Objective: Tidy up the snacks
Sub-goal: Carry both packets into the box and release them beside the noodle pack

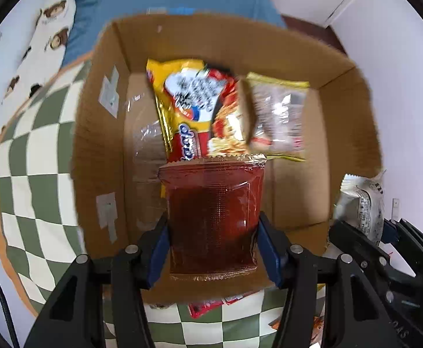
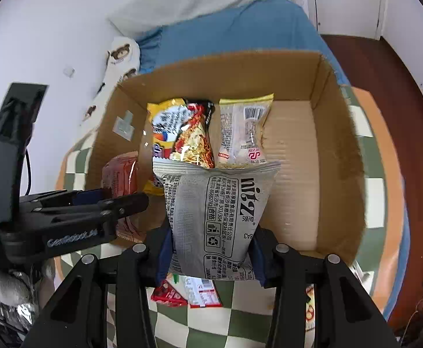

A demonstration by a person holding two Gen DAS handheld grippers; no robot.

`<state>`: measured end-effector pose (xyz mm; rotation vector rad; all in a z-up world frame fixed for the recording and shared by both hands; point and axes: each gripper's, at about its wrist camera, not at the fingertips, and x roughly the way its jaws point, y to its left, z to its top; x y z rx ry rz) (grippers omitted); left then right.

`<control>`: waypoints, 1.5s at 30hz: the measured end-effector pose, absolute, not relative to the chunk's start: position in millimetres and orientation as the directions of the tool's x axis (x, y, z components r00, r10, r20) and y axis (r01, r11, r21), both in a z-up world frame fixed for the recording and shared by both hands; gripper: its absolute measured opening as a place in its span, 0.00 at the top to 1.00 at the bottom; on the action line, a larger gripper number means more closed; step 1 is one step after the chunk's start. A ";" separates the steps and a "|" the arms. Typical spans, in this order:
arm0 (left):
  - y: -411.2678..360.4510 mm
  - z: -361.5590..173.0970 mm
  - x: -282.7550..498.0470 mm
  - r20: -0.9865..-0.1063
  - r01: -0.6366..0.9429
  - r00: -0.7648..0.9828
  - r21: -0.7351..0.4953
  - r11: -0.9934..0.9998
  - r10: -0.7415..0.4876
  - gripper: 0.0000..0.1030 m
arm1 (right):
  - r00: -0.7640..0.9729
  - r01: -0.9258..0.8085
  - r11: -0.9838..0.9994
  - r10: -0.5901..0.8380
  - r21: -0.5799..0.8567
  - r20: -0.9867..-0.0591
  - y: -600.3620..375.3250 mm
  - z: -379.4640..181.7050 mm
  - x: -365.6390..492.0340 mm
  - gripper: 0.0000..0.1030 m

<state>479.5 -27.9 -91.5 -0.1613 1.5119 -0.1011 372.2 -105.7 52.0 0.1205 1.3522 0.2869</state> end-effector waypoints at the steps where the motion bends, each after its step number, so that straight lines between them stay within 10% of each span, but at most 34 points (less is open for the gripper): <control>1: -26.4 -99.2 482.0 -0.986 -0.040 0.038 -0.166 0.985 -0.164 0.48 | 0.177 -0.135 0.960 0.267 0.245 -0.947 -104.4 42.9 372.4 0.54; 8: -19.2 -140.4 487.1 -0.986 -0.080 -0.044 -0.160 0.984 -0.164 0.47 | 0.095 -0.133 0.960 0.260 0.246 -0.961 -95.5 -4.3 385.5 0.52; 11: -14.8 -149.2 485.6 -0.983 -0.102 -0.043 -0.171 0.980 -0.176 0.40 | 0.055 -0.138 0.967 0.225 0.216 -0.973 -93.9 -17.7 384.7 0.14; 45: -42.2 -1.9 364.7 -0.903 -0.063 0.427 -0.076 0.995 -0.042 0.29 | 0.467 -0.108 0.994 0.053 0.003 -0.883 -125.2 117.3 292.3 0.14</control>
